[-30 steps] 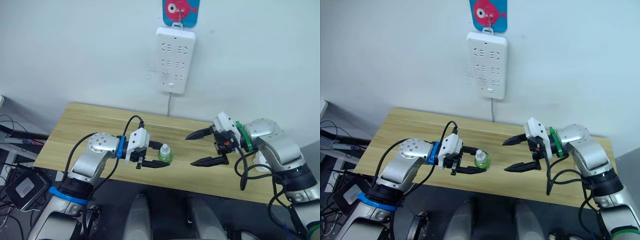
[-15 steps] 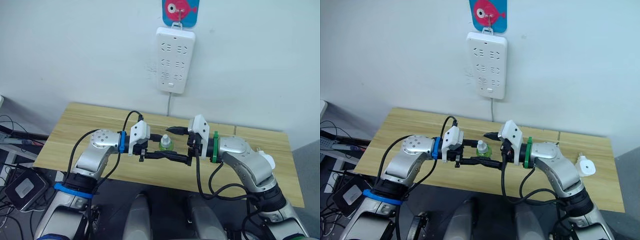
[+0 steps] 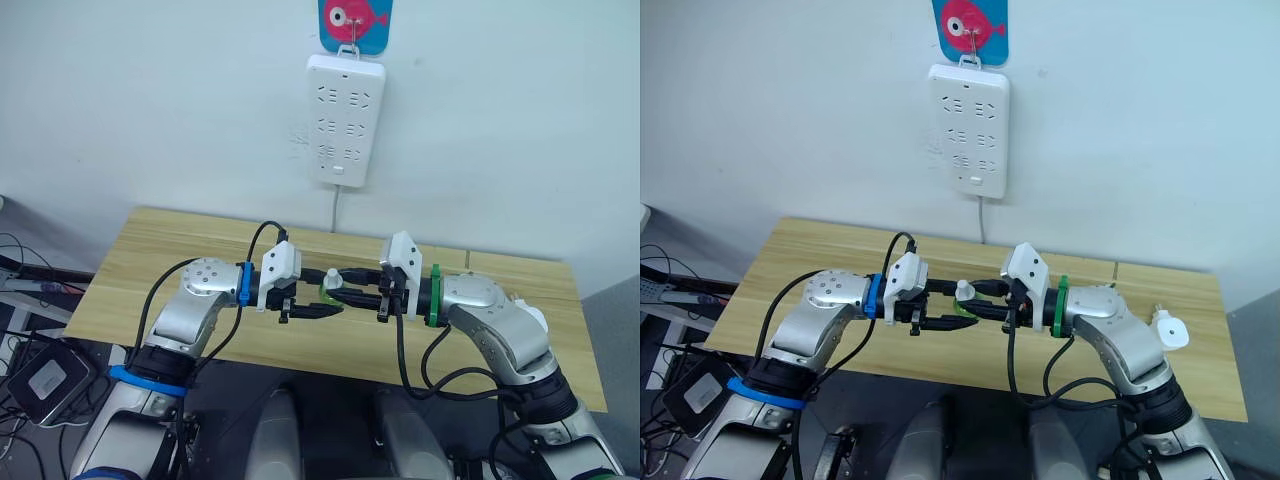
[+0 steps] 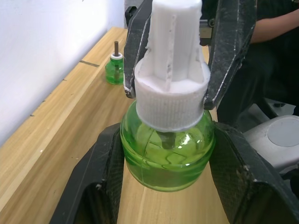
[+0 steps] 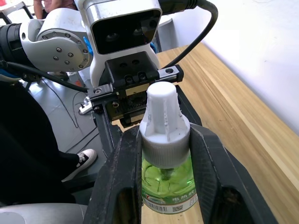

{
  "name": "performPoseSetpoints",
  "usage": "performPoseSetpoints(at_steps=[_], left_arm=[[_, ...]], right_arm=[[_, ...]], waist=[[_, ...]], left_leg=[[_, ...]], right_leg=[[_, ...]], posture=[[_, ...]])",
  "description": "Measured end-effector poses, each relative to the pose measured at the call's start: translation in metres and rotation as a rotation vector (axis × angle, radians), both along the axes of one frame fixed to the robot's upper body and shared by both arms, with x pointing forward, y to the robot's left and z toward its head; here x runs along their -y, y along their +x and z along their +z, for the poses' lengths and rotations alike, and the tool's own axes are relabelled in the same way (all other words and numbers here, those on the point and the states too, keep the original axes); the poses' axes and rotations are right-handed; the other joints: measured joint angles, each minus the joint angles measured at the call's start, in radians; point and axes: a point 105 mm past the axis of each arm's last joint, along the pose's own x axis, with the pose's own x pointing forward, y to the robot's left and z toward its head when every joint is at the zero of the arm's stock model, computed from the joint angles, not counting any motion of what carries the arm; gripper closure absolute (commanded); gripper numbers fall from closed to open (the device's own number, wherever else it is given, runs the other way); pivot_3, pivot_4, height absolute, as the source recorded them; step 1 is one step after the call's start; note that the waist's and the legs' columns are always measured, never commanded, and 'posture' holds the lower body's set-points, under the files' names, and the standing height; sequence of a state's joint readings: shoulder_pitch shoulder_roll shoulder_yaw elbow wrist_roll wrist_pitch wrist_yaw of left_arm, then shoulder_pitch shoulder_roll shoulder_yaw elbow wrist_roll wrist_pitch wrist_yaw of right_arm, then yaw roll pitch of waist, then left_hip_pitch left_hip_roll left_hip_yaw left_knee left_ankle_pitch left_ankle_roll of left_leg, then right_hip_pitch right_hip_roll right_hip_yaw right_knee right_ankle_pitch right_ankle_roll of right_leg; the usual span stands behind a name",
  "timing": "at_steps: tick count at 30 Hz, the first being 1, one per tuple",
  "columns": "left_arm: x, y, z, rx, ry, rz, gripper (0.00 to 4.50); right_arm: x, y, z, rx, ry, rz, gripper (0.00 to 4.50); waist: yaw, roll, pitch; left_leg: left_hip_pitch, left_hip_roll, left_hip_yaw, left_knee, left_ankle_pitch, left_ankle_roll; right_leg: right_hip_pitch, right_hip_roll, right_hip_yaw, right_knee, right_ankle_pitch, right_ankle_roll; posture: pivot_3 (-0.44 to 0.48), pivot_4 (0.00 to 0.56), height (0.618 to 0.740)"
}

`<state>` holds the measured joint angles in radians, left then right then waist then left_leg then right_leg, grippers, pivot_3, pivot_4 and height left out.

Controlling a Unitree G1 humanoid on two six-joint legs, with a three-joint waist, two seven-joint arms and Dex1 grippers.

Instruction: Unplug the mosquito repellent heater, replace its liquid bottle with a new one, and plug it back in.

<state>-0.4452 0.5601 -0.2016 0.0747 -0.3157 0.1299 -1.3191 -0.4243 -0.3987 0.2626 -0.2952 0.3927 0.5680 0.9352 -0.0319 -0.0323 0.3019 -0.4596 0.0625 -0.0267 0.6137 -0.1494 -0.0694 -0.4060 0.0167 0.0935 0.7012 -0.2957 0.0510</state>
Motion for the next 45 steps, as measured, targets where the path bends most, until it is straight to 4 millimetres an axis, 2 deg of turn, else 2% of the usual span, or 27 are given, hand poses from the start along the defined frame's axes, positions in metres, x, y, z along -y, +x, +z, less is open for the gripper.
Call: performPoseSetpoints(at_steps=[4, 8, 11, 13, 16, 20, 21, 25, 28, 31, 33, 38, 41, 45], left_arm=[[0.0, -0.023, -0.001, -0.011, 0.023, -0.088, 2.27], [0.001, -0.054, -0.005, -0.043, 0.061, -0.2, 2.27], [-0.002, -0.061, -0.004, -0.048, 0.084, -0.214, 2.27], [-0.004, -0.06, -0.002, -0.046, 0.085, -0.2, 2.27], [-0.002, -0.056, -0.002, -0.048, 0.074, -0.172, 2.27], [-0.003, -0.053, -0.005, -0.058, 0.071, -0.155, 2.27], [-0.004, -0.05, -0.006, -0.065, 0.069, -0.142, 2.27], [-0.004, -0.04, -0.008, -0.063, 0.056, -0.098, 2.27], [-0.005, -0.025, -0.006, -0.047, 0.031, -0.042, 2.27], [-0.007, -0.007, -0.004, -0.027, 0.01, 0.032, 2.27], [-0.008, 0.001, -0.002, -0.016, -0.004, 0.065, 2.27], [-0.009, 0.006, -0.001, -0.002, -0.005, 0.082, 2.27], [-0.008, 0.006, 0.0, 0.0, -0.005, 0.08, 2.27], [-0.008, 0.009, 0.003, 0.011, -0.003, 0.079, 2.27]], right_arm=[[-0.002, -0.012, 0.003, -0.002, -0.062, 0.251, 3.45], [-0.009, -0.027, 0.001, -0.009, -0.117, 0.58, 3.45], [-0.014, -0.027, 0.001, -0.016, -0.125, 0.672, 3.45], [-0.015, -0.025, 0.003, -0.007, -0.125, 0.68, 2.72], [-0.004, -0.013, 0.008, -0.003, -0.141, 0.628, 1.72], [0.037, 0.008, 0.014, 0.006, -0.182, 0.465, 0.22], [0.046, 0.01, 0.013, 0.0, -0.185, 0.431, 0.06], [0.059, 0.007, 0.003, -0.034, -0.183, 0.348, 0.06], [0.056, 0.002, 0.006, -0.015, -0.157, 0.262, 0.06], [0.037, -0.002, 0.007, 0.047, -0.103, 0.18, 0.06], [0.021, 0.003, 0.008, 0.07, -0.051, 0.098, 0.06], [-0.009, 0.017, 0.011, 0.104, 0.031, -0.055, 0.06], [-0.018, 0.022, 0.012, 0.136, 0.021, -0.086, 0.06], [-0.018, 0.028, -0.001, 0.144, -0.024, -0.105, 0.06]], waist=[[0.0, 0.0, 0.0], [0.003, 0.0, -0.001], [0.007, 0.0, -0.001], [0.014, 0.0, -0.001], [0.034, 0.0, -0.001], [0.051, 0.0, -0.001], [0.051, 0.0, -0.001], [0.048, 0.0, -0.001], [0.04, 0.0, -0.001], [0.027, 0.0, -0.001], [0.019, 0.0, -0.001], [0.004, 0.0, -0.001], [0.002, 0.0, -0.001], [0.003, -0.001, -0.002]], left_leg=[[0.001, 0.001, 0.0, 0.0, 0.0, 0.0], [0.003, 0.001, 0.0, 0.0, 0.0, 0.0], [0.003, 0.001, 0.0, 0.0, 0.0, 0.0], [0.003, 0.0, 0.0, 0.0, 0.0, 0.0], [0.003, 0.0, 0.0, 0.0, 0.0, 0.0], [0.003, 0.0, 0.0, 0.0, 0.0, 0.0], [0.003, 0.0, 0.0, 0.0, 0.0, 0.0], [0.003, 0.001, 0.0, 0.0, 0.0, 0.0], [0.003, 0.0, 0.0, 0.0, 0.0, 0.0], [0.003, 0.0, 0.0, 0.0, 0.0, 0.0], [0.003, 0.0, 0.0, 0.001, 0.001, -0.001], [0.003, 0.0, 0.0, 0.001, 0.002, -0.002], [0.003, 0.0, 0.0, 0.001, 0.002, -0.002], [0.003, 0.0, 0.001, 0.001, 0.002, -0.002]], right_leg=[[0.0, 0.0, 0.0, 0.0, 0.0, 0.0], [0.002, 0.0, -0.001, 0.001, 0.0, 0.0], [0.001, 0.0, -0.001, 0.001, 0.0, 0.0], [0.002, 0.0, -0.001, 0.001, 0.0, 0.0], [0.001, -0.001, -0.001, 0.001, 0.0, 0.0], [0.001, -0.001, -0.001, 0.001, 0.0, 0.0], [0.001, 0.0, -0.001, 0.001, 0.0, 0.0], [0.001, 0.0, -0.001, 0.002, 0.0, 0.0], [0.001, 0.0, 0.0, 0.002, 0.0, 0.0], [0.001, 0.0, 0.0, 0.003, 0.0, 0.0], [0.001, 0.0, 0.0, 0.004, 0.0, 0.0], [0.001, 0.0, 0.0, 0.005, 0.0, 0.0], [0.001, 0.0, 0.0, 0.005, 0.0, 0.0], [0.001, 0.0, 0.0, 0.005, 0.0, 0.0]], posture=[[0.081, 0.246, 0.74], [0.118, 0.232, 0.74], [0.136, 0.235, 0.74], [0.14, 0.233, 0.74], [0.13, 0.234, 0.74], [0.109, 0.232, 0.74], [0.098, 0.231, 0.74], [0.075, 0.231, 0.74], [0.045, 0.236, 0.74], [0.036, 0.235, 0.74], [0.03, 0.239, 0.74], [0.025, 0.238, 0.74], [0.022, 0.239, 0.74], [0.029, 0.239, 0.74]])
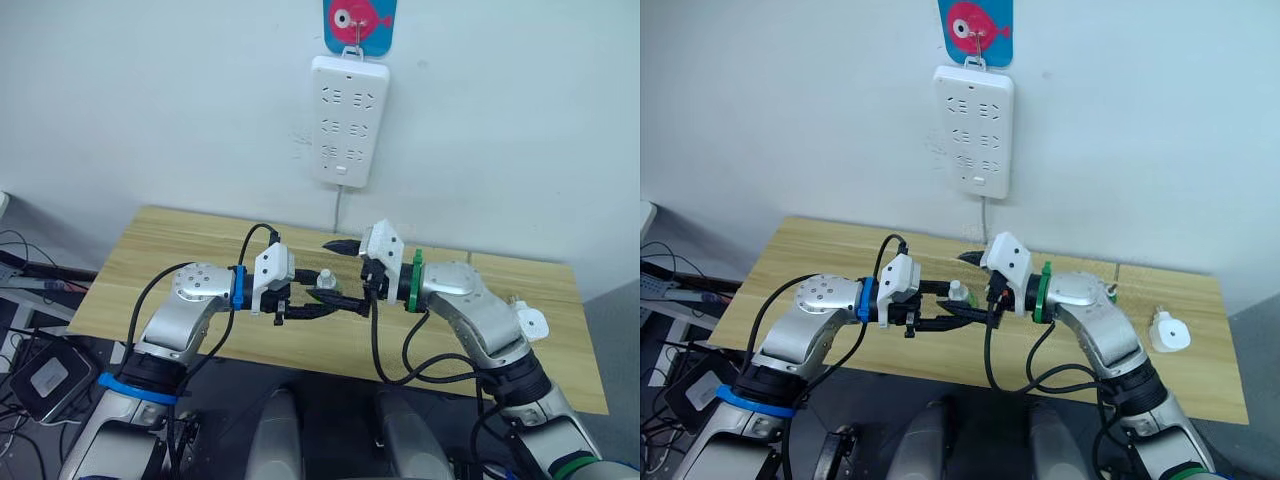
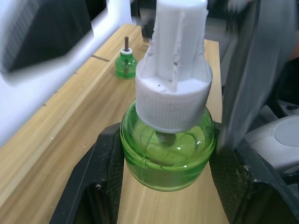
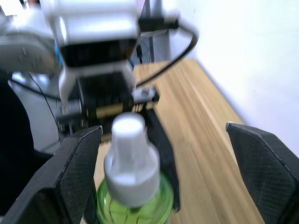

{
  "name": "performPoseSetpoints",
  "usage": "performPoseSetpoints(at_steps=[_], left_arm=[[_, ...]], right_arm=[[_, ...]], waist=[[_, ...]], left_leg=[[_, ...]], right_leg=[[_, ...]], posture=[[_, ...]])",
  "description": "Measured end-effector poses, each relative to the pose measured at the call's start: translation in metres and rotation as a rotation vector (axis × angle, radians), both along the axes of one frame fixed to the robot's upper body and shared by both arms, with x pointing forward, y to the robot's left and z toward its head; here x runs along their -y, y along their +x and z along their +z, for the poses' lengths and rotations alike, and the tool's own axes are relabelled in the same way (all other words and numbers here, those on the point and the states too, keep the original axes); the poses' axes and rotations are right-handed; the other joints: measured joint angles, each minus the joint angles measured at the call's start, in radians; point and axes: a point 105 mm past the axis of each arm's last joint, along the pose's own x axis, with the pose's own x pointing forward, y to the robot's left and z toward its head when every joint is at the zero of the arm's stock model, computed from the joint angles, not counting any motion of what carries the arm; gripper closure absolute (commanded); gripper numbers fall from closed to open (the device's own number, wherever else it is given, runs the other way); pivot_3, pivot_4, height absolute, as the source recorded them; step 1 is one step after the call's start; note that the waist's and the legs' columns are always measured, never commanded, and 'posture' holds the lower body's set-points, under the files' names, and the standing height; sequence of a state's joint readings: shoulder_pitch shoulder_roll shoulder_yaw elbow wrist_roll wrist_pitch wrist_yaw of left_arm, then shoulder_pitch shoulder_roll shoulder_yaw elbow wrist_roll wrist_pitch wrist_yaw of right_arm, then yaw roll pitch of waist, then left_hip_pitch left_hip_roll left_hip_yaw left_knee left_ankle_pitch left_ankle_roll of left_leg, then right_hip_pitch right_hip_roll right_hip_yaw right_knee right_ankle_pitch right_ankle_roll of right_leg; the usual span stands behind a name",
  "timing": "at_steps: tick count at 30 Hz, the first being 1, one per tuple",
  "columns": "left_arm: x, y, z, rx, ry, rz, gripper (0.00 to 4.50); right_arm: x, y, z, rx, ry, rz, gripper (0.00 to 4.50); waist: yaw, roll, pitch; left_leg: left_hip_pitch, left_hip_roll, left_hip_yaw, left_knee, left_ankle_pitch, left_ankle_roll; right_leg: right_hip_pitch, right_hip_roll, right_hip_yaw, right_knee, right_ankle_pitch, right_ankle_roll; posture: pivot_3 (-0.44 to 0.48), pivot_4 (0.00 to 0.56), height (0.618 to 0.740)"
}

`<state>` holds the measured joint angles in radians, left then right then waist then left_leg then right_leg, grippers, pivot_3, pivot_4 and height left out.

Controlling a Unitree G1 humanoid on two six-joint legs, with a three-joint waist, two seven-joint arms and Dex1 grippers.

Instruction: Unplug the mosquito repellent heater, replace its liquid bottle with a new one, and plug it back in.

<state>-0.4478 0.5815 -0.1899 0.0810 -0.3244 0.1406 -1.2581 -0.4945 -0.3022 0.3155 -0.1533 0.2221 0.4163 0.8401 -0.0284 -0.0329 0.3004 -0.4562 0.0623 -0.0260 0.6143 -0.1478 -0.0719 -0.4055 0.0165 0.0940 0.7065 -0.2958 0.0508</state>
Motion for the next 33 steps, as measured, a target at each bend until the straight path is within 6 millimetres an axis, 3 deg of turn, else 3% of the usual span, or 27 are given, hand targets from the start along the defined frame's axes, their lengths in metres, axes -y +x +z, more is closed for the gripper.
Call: performPoseSetpoints(at_steps=[5, 12, 15, 21, 24, 27, 33], left_arm=[[0.001, 0.002, 0.001, 0.007, 0.004, 0.003, 2.27], [-0.001, 0.0, -0.001, -0.002, 0.011, -0.004, 2.27], [-0.002, 0.0, -0.002, -0.007, 0.017, -0.007, 2.27], [-0.003, 0.004, 0.0, 0.002, 0.017, -0.003, 2.27], [-0.002, 0.005, 0.002, 0.008, 0.013, -0.006, 2.27], [-0.002, 0.005, 0.002, 0.007, 0.012, -0.006, 2.27], [-0.002, 0.005, 0.002, 0.008, 0.013, -0.008, 2.27]], right_arm=[[0.015, 0.003, 0.003, -0.021, 0.01, -0.009, 0.06], [0.063, 0.001, 0.015, -0.076, 0.01, -0.066, 0.06], [0.072, -0.004, 0.012, -0.102, -0.016, -0.052, 0.06], [0.057, -0.015, 0.018, -0.151, 0.031, 0.036, 0.06], [0.034, -0.021, 0.031, -0.168, 0.11, 0.091, 0.61], [0.021, -0.025, 0.032, -0.168, 0.119, 0.115, 1.61], [0.005, -0.027, 0.022, -0.162, 0.095, 0.13, 1.61]], waist=[[0.0, 0.0, 0.0], [-0.001, 0.0, 0.0], [-0.002, 0.0, 0.0], [-0.006, 0.0, 0.0], [-0.006, 0.0, 0.0], [-0.005, 0.0, 0.0], [-0.004, 0.0, 0.0]], left_leg=[[0.0, 0.0, -0.001, 0.0, 0.0, 0.0], [0.0, 0.0, 0.0, 0.0, 0.0, 0.0], [0.001, 0.0, 0.0, 0.0, 0.0, 0.0], [0.001, 0.0, 0.0, 0.0, 0.0, 0.0], [0.001, 0.0, 0.0, 0.0, 0.0, 0.0], [0.001, 0.0, 0.0, 0.0, 0.0, 0.0], [0.001, 0.0, 0.0, 0.0, 0.0, 0.0]], right_leg=[[0.0, 0.0, -0.001, 0.001, 0.0, 0.0], [0.0, 0.0, 0.0, 0.001, 0.0, 0.0], [0.0, 0.0, 0.0, 0.001, 0.0, 0.0], [0.0, 0.001, 0.001, 0.001, 0.0, 0.0], [0.0, 0.001, 0.001, 0.003, 0.0, 0.0], [0.0, 0.0, 0.001, 0.003, 0.0, 0.0], [0.0, 0.0, 0.001, 0.003, -0.001, 0.002]], posture=[[0.024, 0.24, 0.74], [0.009, 0.242, 0.74], [0.005, 0.241, 0.74], [0.006, 0.243, 0.74], [0.008, 0.243, 0.74], [0.008, 0.244, 0.74], [0.007, 0.243, 0.74]])
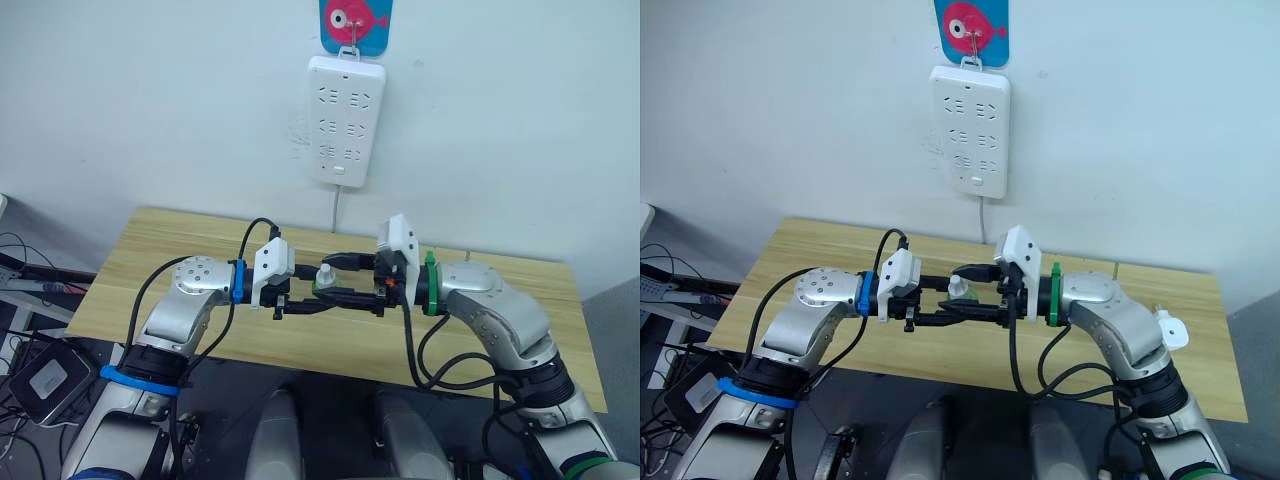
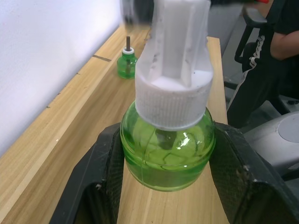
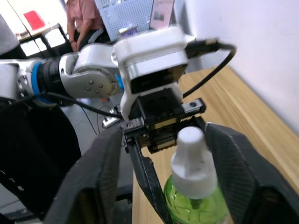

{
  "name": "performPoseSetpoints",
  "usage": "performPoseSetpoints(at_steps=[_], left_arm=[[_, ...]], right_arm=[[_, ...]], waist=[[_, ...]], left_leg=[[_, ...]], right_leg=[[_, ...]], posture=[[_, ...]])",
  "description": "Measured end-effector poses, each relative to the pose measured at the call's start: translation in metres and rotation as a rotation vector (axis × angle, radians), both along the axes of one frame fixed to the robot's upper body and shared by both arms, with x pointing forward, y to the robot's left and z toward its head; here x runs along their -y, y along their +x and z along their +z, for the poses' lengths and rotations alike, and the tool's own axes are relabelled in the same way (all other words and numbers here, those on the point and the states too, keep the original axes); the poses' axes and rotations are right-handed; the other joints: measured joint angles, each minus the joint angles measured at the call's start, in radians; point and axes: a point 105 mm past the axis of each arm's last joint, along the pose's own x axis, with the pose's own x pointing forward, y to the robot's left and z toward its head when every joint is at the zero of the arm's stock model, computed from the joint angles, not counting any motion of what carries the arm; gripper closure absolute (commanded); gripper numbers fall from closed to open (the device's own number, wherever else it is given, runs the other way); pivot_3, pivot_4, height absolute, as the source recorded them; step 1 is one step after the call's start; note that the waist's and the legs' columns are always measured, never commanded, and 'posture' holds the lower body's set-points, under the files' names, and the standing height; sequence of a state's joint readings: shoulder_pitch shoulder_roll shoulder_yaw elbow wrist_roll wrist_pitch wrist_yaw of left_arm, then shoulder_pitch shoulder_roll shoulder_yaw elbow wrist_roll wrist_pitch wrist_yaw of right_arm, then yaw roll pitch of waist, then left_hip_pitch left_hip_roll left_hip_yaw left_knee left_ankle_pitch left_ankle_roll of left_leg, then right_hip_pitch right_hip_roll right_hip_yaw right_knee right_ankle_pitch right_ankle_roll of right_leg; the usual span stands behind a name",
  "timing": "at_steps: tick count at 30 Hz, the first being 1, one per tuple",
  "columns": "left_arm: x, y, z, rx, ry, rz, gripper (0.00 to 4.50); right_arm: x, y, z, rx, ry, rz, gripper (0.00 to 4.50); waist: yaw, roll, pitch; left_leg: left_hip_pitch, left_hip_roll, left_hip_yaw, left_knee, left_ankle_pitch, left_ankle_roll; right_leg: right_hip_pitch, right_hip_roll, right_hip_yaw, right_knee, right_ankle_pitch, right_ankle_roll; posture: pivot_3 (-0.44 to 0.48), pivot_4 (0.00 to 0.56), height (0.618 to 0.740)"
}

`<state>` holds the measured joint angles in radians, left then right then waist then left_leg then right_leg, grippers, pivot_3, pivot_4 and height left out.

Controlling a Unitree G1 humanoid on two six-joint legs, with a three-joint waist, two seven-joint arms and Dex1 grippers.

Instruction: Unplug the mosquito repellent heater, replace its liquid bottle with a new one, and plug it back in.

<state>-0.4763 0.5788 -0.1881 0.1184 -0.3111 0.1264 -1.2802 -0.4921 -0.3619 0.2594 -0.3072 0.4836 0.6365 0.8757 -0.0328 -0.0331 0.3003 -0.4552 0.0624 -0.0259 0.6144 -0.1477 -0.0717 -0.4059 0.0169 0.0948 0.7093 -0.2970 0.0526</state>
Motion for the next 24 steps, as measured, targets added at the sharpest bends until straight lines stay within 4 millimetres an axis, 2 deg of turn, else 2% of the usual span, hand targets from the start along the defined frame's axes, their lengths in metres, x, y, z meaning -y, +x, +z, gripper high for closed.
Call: performPoseSetpoints(at_steps=[3, 6, 11, 12, 16, 18, 21, 23, 24], left_arm=[[0.0, 0.0, 0.0, 0.0, 0.0, 0.0, 2.27], [0.001, 0.0, 0.0, 0.001, -0.002, -0.003, 2.27], [0.001, -0.002, -0.001, -0.003, -0.002, -0.009, 2.27], [0.001, -0.003, -0.002, -0.005, -0.002, -0.009, 2.27], [0.001, -0.004, -0.003, -0.008, -0.002, -0.006, 2.27], [0.001, -0.005, -0.004, -0.009, -0.002, -0.008, 2.27], [0.001, -0.007, -0.005, -0.012, 0.0, -0.008, 2.27], [-0.003, -0.007, -0.007, -0.014, 0.012, 0.001, 2.27], [-0.005, -0.007, -0.008, -0.017, 0.016, 0.006, 2.27]], right_arm=[[-0.002, 0.002, 0.002, 0.018, 0.004, -0.008, 1.61], [-0.003, 0.006, 0.001, 0.032, -0.002, -0.015, 2.19], [-0.004, 0.008, 0.004, 0.035, 0.017, -0.023, 3.94], [-0.004, 0.008, 0.006, 0.037, 0.022, -0.022, 4.15], [-0.004, 0.007, 0.011, 0.03, 0.055, -0.014, 4.14], [-0.004, 0.004, 0.021, 0.022, 0.098, -0.003, 4.14], [-0.002, 0.001, 0.058, 0.056, 0.18, -0.005, 4.14], [0.009, 0.004, 0.088, 0.096, 0.241, -0.062, 4.14], [0.018, 0.009, 0.093, 0.103, 0.252, -0.117, 4.14]], waist=[[0.0, 0.0, 0.0], [0.0, 0.0, 0.0], [0.0, 0.0, 0.0], [0.0, 0.0, 0.0], [0.0, 0.0, 0.0], [0.0, 0.0, 0.0], [0.0, 0.0, 0.0], [0.0, 0.0, 0.0], [0.0, 0.0, -0.001]], left_leg=[[0.0, 0.0, 0.0, 0.0, 0.0, 0.0], [0.0, 0.0, 0.0, 0.0, 0.0, 0.0], [0.0, 0.0, 0.0, 0.0, 0.0, 0.0], [0.0, 0.0, 0.0, 0.0, 0.0, 0.0], [0.0, 0.0, 0.0, 0.0, 0.0, 0.0], [0.0, 0.0, 0.0, 0.0, 0.0, 0.0], [0.0, 0.0, 0.0, 0.0, 0.0, 0.0], [0.0, 0.0, -0.001, 0.0, 0.0, 0.0], [0.001, 0.0, 0.0, 0.0, 0.0, 0.0]], right_leg=[[0.0, 0.0, 0.0, 0.0, 0.0, 0.0], [0.0, 0.0, 0.0, 0.0, 0.0, 0.0], [0.0, 0.0, 0.0, 0.0, 0.0, -0.001], [0.0, 0.0, 0.0, 0.0, 0.0, -0.001], [0.0, 0.0, 0.0, 0.001, 0.0, 0.0], [0.0, 0.0, 0.0, 0.001, 0.0, -0.001], [0.0, 0.0, 0.0, 0.002, 0.0, -0.001], [0.0, 0.0, 0.0, 0.002, 0.001, -0.002], [0.0, 0.0, 0.0, 0.002, 0.001, -0.002]], posture=[[0.012, 0.244, 0.74], [0.014, 0.242, 0.74], [0.016, 0.242, 0.74], [0.015, 0.241, 0.74], [0.019, 0.24, 0.74], [0.023, 0.242, 0.74], [0.026, 0.243, 0.74], [0.028, 0.245, 0.74], [0.026, 0.245, 0.74]])
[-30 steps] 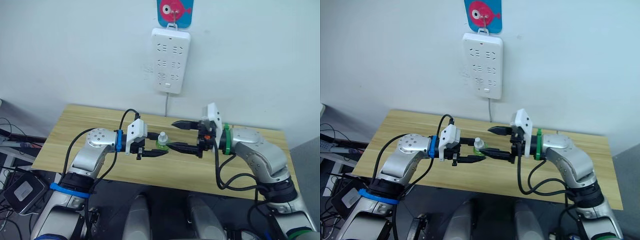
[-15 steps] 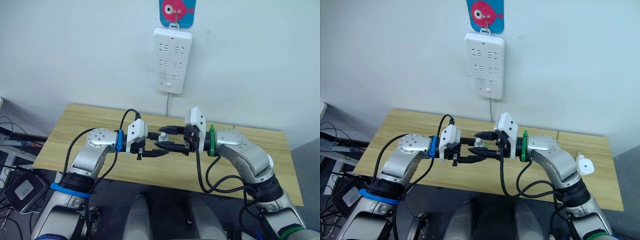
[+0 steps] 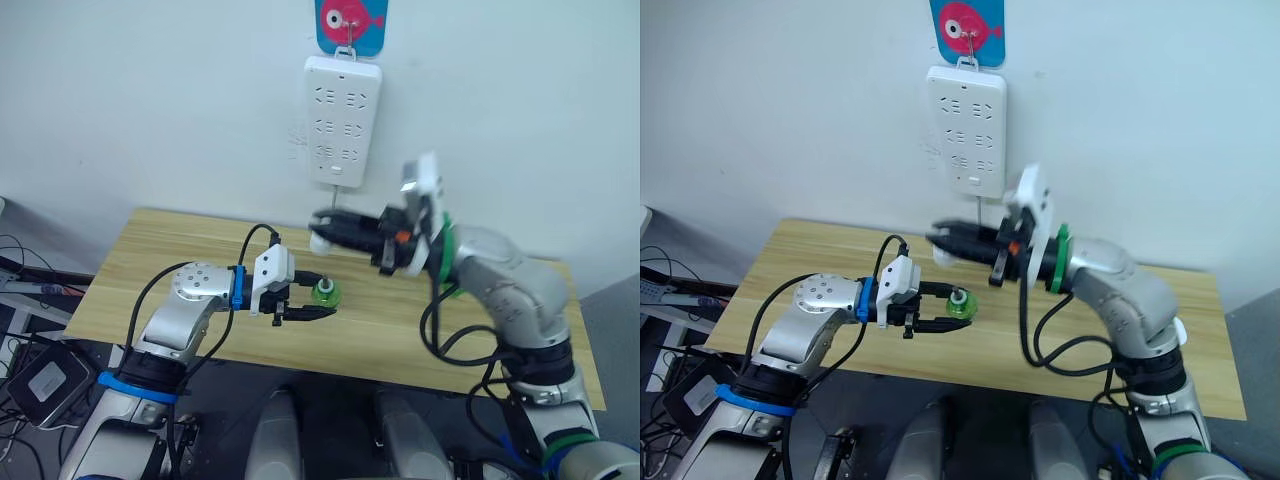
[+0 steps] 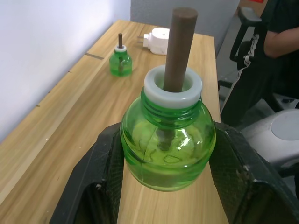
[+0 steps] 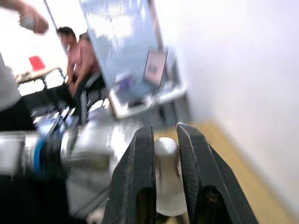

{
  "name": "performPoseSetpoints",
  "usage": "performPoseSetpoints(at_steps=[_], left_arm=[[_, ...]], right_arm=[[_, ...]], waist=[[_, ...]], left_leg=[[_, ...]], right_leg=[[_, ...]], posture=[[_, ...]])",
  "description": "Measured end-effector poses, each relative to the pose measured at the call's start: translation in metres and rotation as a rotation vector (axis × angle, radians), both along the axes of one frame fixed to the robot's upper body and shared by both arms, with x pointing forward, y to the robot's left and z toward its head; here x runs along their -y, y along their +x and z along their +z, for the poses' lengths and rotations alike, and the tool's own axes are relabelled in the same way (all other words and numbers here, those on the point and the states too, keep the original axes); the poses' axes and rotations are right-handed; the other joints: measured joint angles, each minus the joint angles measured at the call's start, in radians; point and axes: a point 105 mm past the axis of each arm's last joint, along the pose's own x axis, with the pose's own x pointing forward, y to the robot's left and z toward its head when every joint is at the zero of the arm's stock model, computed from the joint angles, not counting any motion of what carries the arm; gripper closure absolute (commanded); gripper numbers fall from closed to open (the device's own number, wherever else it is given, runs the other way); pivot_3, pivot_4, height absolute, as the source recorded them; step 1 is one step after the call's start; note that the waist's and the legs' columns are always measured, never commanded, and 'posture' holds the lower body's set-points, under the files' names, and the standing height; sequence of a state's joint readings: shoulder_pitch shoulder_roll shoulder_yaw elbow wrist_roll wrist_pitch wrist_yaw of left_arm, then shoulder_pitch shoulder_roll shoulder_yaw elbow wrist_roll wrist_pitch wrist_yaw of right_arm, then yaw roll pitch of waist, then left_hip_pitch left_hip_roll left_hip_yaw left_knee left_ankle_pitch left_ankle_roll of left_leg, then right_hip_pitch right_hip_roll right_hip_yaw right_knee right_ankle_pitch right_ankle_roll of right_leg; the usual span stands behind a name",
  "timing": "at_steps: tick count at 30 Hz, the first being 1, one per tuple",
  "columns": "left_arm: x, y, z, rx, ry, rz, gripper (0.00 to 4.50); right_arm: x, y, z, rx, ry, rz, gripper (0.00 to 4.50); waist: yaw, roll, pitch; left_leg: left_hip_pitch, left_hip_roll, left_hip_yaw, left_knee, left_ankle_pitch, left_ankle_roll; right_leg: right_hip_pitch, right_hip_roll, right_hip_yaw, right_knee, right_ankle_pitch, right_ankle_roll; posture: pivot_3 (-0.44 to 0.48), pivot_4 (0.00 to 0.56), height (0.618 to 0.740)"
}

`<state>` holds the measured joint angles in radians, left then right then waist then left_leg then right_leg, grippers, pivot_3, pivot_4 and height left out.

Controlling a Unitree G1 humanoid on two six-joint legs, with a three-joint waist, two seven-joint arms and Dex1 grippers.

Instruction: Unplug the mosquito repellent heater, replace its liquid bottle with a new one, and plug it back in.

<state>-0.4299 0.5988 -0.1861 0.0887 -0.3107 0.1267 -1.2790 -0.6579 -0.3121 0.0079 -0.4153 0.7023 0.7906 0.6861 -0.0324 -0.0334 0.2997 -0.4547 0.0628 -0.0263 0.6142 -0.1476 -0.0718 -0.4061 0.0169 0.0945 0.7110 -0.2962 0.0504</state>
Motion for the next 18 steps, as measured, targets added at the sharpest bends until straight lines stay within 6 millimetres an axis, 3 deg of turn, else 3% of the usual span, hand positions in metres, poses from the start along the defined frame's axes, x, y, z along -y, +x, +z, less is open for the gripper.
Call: performPoseSetpoints(at_steps=[2, 4, 7, 10, 18], left_arm=[[-0.006, -0.001, -0.003, -0.011, 0.007, 0.019, 2.27], [-0.01, -0.001, -0.005, -0.014, 0.007, 0.038, 2.27], [-0.013, 0.002, -0.003, -0.006, 0.002, 0.065, 2.27], [-0.012, 0.003, -0.002, -0.005, -0.005, 0.077, 2.27], [-0.017, -0.001, -0.005, -0.037, 0.018, 0.099, 2.27]], right_arm=[[0.017, 0.015, -0.005, -0.024, -0.002, -0.134, 4.14], [0.04, 0.038, -0.03, -0.06, -0.042, -0.326, 4.14], [0.075, 0.064, -0.097, -0.128, -0.152, -0.601, 4.14], [0.087, 0.074, -0.149, -0.171, -0.206, -0.744, 4.14], [0.11, 0.094, -0.19, -0.204, -0.148, -0.997, 4.14]], waist=[[0.002, 0.0, 0.0], [0.005, -0.002, -0.001], [0.004, -0.002, -0.001], [-0.009, -0.002, -0.001], [-0.018, 0.0, 0.001]], left_leg=[[0.0, 0.0, 0.0, 0.0, 0.0, 0.0], [0.0, -0.001, 0.0, -0.001, 0.0, 0.0], [-0.001, -0.001, 0.002, -0.001, 0.0, 0.0], [0.0, 0.0, 0.003, -0.002, 0.0, 0.0], [0.002, 0.0, 0.003, -0.002, 0.0, 0.0]], right_leg=[[0.0, 0.0, 0.0, 0.0, -0.001, -0.001], [0.0, 0.0, 0.0, -0.001, -0.002, -0.001], [-0.001, -0.001, 0.002, -0.001, -0.002, 0.0], [-0.003, 0.0, 0.003, 0.0, -0.002, 0.0], [-0.002, 0.0, 0.003, 0.001, -0.003, -0.001]], posture=[[0.021, 0.247, 0.74], [0.013, 0.253, 0.74], [0.014, 0.261, 0.74], [0.02, 0.272, 0.74], [0.043, 0.326, 0.74]])
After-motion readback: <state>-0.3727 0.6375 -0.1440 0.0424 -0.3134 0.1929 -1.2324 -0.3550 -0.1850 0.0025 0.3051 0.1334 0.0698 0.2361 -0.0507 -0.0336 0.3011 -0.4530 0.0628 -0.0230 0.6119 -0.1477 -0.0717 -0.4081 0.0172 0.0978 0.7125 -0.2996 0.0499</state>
